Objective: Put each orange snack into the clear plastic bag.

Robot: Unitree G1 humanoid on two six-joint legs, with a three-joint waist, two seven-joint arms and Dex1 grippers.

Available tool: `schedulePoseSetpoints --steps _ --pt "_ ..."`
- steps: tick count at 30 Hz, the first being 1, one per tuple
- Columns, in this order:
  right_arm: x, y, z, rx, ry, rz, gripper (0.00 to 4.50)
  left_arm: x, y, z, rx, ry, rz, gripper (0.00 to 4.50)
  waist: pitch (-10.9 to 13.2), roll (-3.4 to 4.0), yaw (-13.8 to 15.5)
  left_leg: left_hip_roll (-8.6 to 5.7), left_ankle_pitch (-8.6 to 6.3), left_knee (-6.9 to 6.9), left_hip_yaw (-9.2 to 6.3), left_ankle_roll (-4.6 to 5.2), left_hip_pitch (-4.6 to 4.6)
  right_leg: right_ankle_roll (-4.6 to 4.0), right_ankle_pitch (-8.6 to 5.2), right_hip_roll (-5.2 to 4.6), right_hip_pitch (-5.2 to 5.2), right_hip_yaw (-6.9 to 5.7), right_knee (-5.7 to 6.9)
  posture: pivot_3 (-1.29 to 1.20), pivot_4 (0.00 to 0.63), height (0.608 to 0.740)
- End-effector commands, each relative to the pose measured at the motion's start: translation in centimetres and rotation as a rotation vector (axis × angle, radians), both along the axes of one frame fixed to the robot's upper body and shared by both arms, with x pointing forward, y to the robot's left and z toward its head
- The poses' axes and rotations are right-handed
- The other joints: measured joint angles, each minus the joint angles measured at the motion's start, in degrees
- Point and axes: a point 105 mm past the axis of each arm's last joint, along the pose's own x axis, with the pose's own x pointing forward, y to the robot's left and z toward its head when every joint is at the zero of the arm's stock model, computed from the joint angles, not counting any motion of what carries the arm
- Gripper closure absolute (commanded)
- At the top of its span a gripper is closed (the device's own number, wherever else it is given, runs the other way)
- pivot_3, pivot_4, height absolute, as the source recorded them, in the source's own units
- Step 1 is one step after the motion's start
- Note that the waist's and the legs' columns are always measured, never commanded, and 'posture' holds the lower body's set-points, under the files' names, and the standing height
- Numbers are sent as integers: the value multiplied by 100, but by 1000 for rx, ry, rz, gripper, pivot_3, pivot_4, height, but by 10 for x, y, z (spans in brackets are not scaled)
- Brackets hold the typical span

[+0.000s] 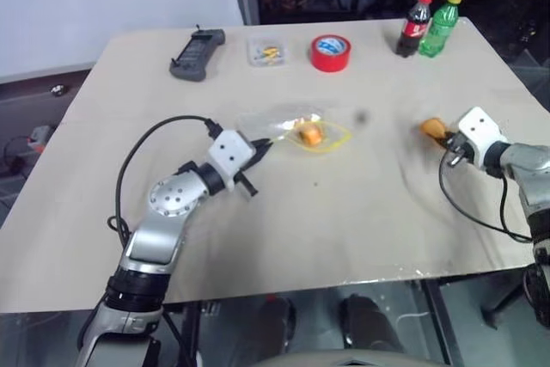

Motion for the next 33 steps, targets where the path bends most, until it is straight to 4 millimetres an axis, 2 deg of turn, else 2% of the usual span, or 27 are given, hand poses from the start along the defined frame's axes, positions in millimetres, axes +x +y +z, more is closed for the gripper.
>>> schedulePoseSetpoints --steps 1,2,4,7,13,21,26,29,33 --pt "-19 58 27 131 -25 157 4471 -3 0 13 1 -61 -6 4500 -1 2 -15 1 0 0 0 0 1 0 0 0 0 0 2 0 150 740" --pt "-27 82 27 170 -13 210 4471 -3 0 13 2 -64 -9 4500 -1 2 -6 1 0 0 -3 0 1 0 0 0 0 -2 2 0 150 740" --pt "-38 117 30 235 8 274 4471 -4 -1 14 3 -70 -13 4500 -1 2 -5 -2 0 4 -6 0 0 0 0 -2 2 -5 2 0 150 740" --pt "-46 145 30 252 35 329 4471 -8 -2 16 0 -75 -28 4500 -1 2 22 -8 0 5 -8 0 0 0 0 -8 1 -7 2 0 150 740" --pt "-45 164 23 233 83 371 4471 -12 0 15 7 -78 -38 4500 -1 2 132 -20 0 5 -15 0 -2 0 0 -1 2 -17 -1 0 150 740" --pt "-38 184 9 164 111 413 4471 -24 -2 7 24 -69 -79 4500 -1 3 85 -13 0 2 -15 -1 -1 0 0 -4 1 -15 -1 0 150 740" --pt "-22 209 6 175 121 426 4471 -30 -5 -1 40 -52 -103 4500 0 3 43 -15 0 2 -12 0 0 0 0 1 1 -14 0 0 150 740" --pt "-18 217 4 164 107 440 4471 -33 -5 -4 52 -44 -111 4500 0 3 32 -15 1 1 -17 -1 -2 -1 0 5 1 -18 -1 0 150 740" --pt "-13 242 6 217 107 476 4471 -38 -5 -10 74 -29 -121 4500 0 3 -16 -18 0 1 -15 -1 -2 0 0 6 1 -16 -3 0 150 740"
